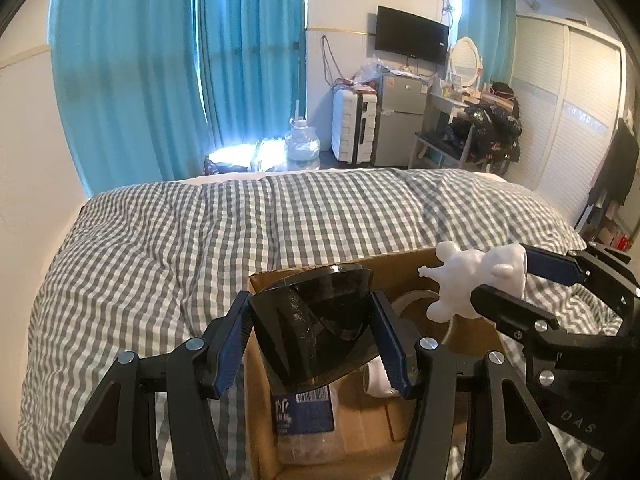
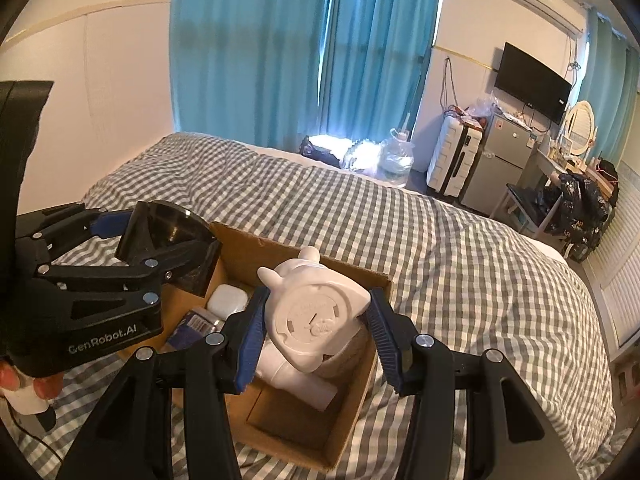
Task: Organize objects
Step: 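Carry the visor and figurine over the cardboard box, then open left tool to drop the visor while right tool drops the figurine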
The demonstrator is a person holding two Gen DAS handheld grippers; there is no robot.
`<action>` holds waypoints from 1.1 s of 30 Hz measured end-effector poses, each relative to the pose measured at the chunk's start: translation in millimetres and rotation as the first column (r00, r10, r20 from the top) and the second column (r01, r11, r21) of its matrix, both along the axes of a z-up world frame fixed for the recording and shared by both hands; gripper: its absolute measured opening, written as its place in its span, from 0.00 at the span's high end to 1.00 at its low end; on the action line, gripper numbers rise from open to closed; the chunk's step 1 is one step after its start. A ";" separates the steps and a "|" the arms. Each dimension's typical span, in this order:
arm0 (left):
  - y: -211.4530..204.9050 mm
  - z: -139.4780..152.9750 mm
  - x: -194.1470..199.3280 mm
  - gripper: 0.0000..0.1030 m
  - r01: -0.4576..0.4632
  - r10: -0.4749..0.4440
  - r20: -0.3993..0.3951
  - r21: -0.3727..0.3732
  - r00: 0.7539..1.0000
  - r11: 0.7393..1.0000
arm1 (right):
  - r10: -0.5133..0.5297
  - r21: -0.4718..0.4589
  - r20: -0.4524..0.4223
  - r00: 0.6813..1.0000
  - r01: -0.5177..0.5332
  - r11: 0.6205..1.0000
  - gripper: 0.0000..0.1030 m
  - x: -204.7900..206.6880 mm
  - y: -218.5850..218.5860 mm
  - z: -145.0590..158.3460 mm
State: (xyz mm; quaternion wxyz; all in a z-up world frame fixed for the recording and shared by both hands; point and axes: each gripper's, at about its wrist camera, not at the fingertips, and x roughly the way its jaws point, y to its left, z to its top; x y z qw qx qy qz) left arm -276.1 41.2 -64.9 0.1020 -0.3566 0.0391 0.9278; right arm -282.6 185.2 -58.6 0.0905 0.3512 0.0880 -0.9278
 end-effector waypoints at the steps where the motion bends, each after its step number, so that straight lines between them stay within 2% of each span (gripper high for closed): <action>1: 0.2 -2.9 -3.1 0.42 0.002 -0.002 0.005 0.000 1.000 1.000 | -0.002 0.000 0.002 1.000 0.002 1.000 0.52 -4.4 0.6 -3.4; 11: 2.5 -31.2 -22.1 0.42 0.020 -0.020 0.018 -0.011 1.000 1.000 | -0.005 -0.020 0.034 0.999 0.006 1.000 0.52 -24.3 8.0 -33.3; 19: 5.0 -40.6 -23.8 0.41 0.030 -0.030 0.033 -0.010 0.999 0.999 | -0.007 -0.040 0.036 0.999 0.009 0.999 0.52 -25.6 12.7 -36.3; 21: 5.1 -37.7 -22.8 0.38 0.014 -0.014 0.034 -0.011 0.999 1.000 | -0.011 -0.046 0.031 0.999 0.012 0.999 0.51 -25.6 15.2 -32.1; 23: 2.3 -32.8 -19.8 0.24 0.006 -0.006 0.033 -0.010 0.999 1.000 | -0.021 -0.045 0.015 1.000 0.022 0.999 0.42 -21.3 17.1 -26.2; 24: 1.6 -28.2 -17.2 0.21 0.007 -0.007 0.034 -0.001 0.999 1.000 | -0.028 -0.046 0.003 1.000 0.028 0.999 0.41 -18.2 17.7 -21.8; 29: -2.7 0.5 4.0 0.16 -0.001 0.001 0.024 0.009 1.000 1.000 | -0.056 -0.059 -0.057 0.997 0.053 0.997 0.36 8.5 24.4 9.6; 31: -2.9 12.7 13.4 0.11 -0.004 0.004 0.009 0.004 1.000 1.000 | -0.060 -0.064 -0.077 0.995 0.055 0.996 0.33 19.3 27.2 23.9; 33: -6.1 32.3 31.3 0.10 -0.013 0.013 -0.025 0.006 1.000 1.000 | -0.065 -0.063 -0.105 0.992 0.058 0.996 0.31 34.2 30.2 41.4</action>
